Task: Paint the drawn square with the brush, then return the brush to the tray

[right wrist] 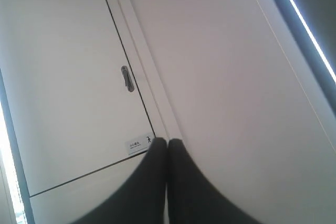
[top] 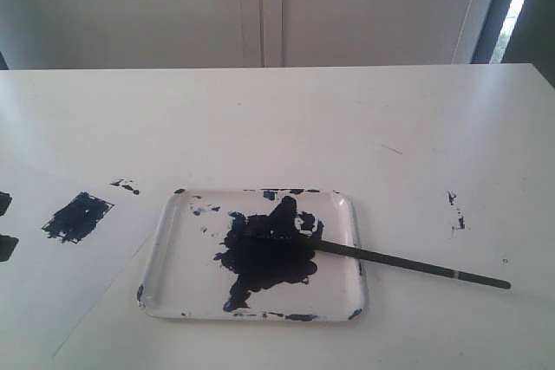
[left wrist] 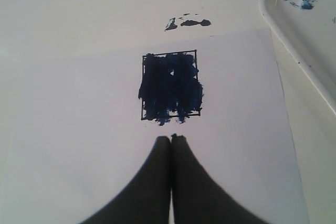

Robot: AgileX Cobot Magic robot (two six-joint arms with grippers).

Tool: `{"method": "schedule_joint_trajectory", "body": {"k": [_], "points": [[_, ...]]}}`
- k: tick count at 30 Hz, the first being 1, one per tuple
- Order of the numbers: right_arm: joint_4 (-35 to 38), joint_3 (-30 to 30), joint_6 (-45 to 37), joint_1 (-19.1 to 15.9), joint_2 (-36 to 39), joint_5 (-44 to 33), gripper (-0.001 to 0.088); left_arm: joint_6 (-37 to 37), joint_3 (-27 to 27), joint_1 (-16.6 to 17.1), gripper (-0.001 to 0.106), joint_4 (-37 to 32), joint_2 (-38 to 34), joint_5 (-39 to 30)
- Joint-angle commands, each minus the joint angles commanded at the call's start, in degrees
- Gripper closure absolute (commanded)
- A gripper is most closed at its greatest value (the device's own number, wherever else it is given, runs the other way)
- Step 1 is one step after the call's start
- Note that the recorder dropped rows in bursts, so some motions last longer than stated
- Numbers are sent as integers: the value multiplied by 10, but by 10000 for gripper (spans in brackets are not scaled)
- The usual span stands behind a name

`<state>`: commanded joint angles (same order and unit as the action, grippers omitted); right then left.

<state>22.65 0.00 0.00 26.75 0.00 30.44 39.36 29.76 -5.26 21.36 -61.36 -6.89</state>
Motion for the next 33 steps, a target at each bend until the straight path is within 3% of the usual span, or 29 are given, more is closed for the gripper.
{"method": "schedule_joint_trajectory", "body": {"k": [5, 7, 11, 22, 33], "points": [[-5, 0, 0, 0, 0, -20, 868, 0, 0, 0, 1053, 0, 0, 0], [-13, 0, -43, 0, 0, -106, 868, 0, 0, 0, 1053, 0, 0, 0], [-101, 0, -159, 0, 0, -290, 868, 0, 0, 0, 1053, 0, 0, 0], [-127, 0, -178, 0, 0, -514, 868, 0, 0, 0, 1053, 0, 0, 0], [-124, 0, -178, 0, 0, -514, 868, 0, 0, 0, 1053, 0, 0, 0]]}}
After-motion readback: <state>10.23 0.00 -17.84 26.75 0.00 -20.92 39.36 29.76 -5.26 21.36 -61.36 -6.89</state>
